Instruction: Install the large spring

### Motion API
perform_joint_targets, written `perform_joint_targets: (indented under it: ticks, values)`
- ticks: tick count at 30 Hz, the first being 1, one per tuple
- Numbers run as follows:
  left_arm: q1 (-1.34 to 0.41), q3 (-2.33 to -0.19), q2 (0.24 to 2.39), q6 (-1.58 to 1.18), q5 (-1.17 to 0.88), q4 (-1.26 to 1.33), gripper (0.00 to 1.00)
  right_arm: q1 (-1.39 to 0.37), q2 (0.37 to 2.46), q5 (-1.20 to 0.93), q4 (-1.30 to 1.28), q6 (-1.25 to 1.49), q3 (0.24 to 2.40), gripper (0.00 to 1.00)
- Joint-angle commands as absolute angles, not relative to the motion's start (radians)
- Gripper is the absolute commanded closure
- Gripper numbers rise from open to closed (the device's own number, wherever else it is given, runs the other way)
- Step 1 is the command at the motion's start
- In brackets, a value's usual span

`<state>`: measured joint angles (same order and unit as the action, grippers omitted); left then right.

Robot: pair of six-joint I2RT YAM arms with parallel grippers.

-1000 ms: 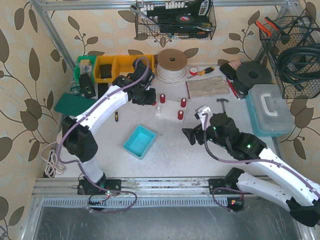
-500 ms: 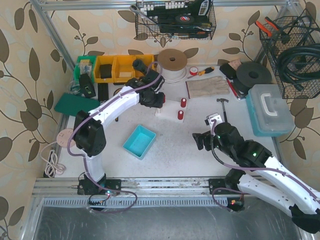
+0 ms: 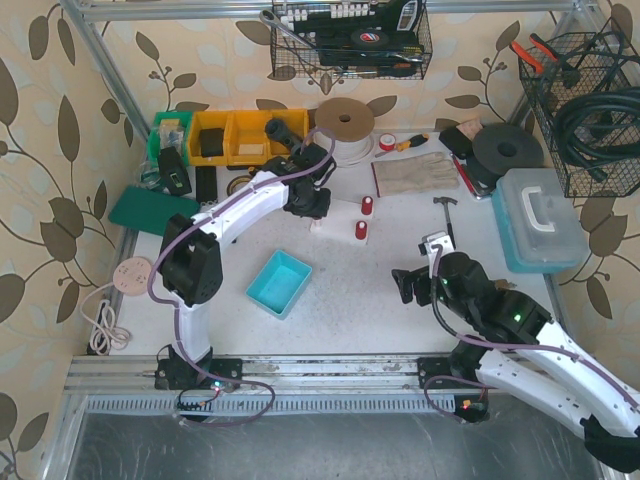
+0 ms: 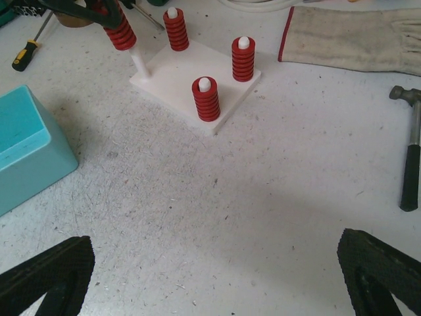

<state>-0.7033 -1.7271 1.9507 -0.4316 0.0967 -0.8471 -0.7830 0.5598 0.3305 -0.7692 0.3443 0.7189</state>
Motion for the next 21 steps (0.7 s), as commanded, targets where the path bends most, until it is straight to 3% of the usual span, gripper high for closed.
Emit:
perform_joint_targets:
  ticks: [1,20,21]
  values:
    - [-0.699,-1.763,1.937,-0.399,0.117,-0.817,1.00,-0.779,0.554,0.358,-0.783,0.369,0.701,0.01]
    - [-0.698,-1.723,2.005,-0.376,0.126,-0.806,1.00,-0.779,0.555,0.360,-0.794,0.357,0.713,0.01]
    - [-0.698,-1.722,2.015,-0.374,0.128,-0.806,0.96,-0.779,0.554,0.358,-0.796,0.357,0.712,0.01]
